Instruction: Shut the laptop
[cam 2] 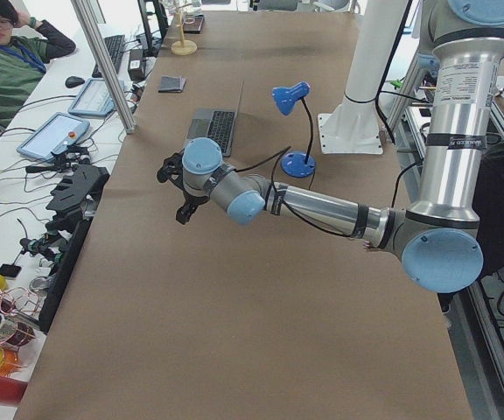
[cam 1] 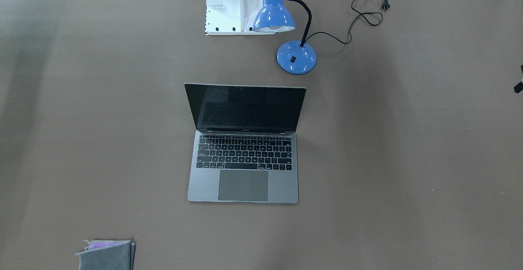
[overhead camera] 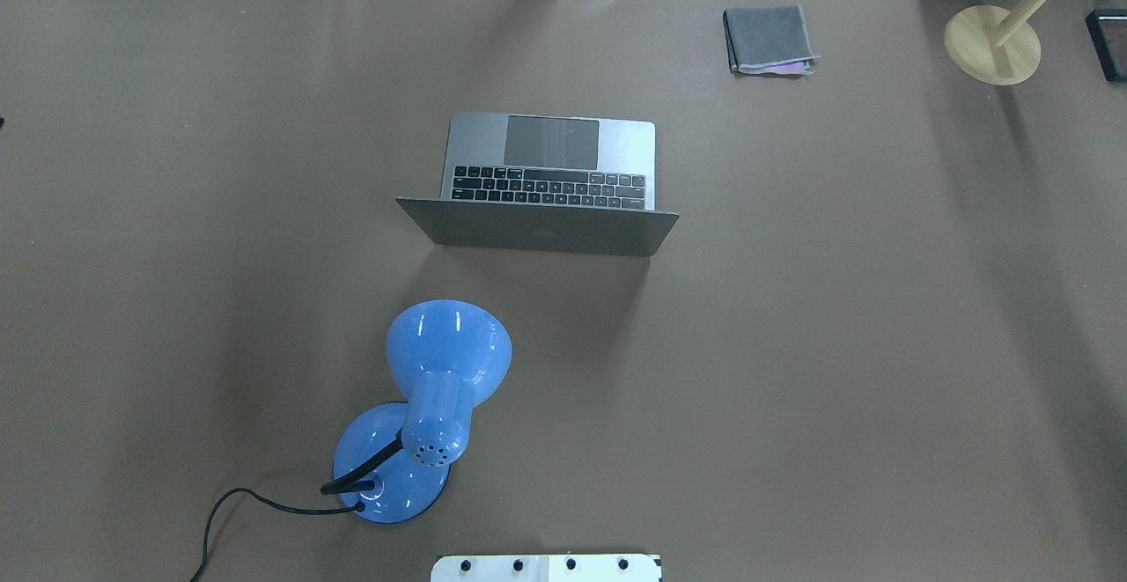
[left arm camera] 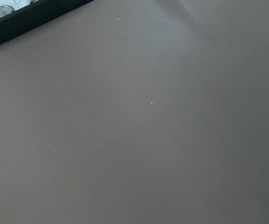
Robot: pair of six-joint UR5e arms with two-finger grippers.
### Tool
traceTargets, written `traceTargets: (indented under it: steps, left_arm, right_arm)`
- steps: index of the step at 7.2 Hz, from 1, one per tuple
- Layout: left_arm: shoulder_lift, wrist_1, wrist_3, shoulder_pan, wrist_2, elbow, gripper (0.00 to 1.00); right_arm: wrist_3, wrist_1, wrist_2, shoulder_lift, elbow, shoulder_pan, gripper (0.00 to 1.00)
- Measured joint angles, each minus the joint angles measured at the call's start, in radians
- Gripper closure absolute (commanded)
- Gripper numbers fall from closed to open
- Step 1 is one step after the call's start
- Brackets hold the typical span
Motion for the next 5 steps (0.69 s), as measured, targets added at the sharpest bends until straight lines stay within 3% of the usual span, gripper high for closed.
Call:
traceTargets:
  steps: [2,3,4,5]
  left_arm:
    - [-0.011,-0.179,-0.26,0.104,-0.001,-0.003,0.04]
    - [-0.024,-0.262,-0.384,0.15,-0.001,-0.003,0.4]
    - [-0.04,-0.328,-0.496,0.19,-0.001,-0.003,0.93]
    - [-0.064,-0.383,-0.598,0.233,0.002,-0.003,1.0]
  right_arm:
    - [0.322,0.23,-0.006,0.006,0.002,-0.105,0.43]
    - [0.465,0.325,-0.009,0.015,0.003,-0.153,0.77]
    - [0.575,0.394,-0.011,0.03,0.005,-0.193,1.0]
    - [0.66,0.44,-0.014,0.048,0.008,-0.229,1.0]
